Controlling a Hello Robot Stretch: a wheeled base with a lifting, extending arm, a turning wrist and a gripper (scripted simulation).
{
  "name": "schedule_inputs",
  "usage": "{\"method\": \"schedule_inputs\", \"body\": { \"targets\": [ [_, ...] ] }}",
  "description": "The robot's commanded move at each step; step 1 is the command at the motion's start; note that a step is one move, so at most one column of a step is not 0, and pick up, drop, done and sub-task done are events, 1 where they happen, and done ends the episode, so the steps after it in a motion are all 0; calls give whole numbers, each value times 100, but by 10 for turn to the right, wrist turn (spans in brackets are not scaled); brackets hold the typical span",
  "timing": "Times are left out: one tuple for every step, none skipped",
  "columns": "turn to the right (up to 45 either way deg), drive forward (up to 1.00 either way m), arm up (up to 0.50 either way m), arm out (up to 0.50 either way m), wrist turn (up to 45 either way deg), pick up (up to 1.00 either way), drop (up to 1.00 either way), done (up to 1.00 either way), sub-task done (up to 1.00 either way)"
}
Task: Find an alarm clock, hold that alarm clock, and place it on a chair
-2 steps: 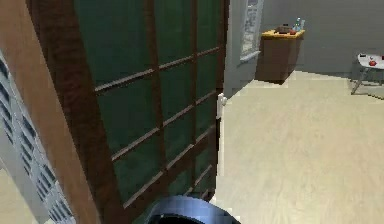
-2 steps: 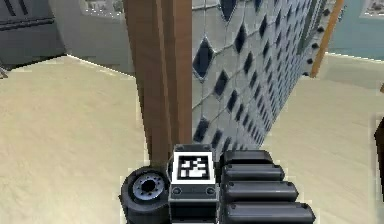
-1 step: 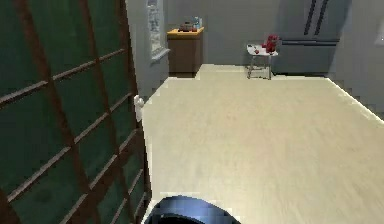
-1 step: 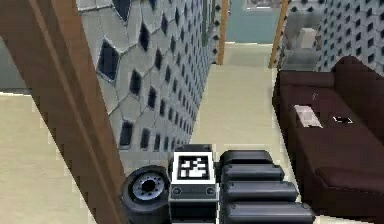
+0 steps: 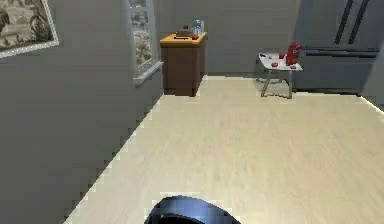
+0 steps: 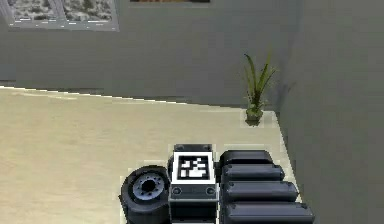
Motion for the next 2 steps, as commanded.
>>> {"method": "schedule_inputs", "body": {
  "targets": [
    [90,0,0,0,0,0,0,0,0],
    [0,30,0,0,0,0,0,0,0]
  ]
}}
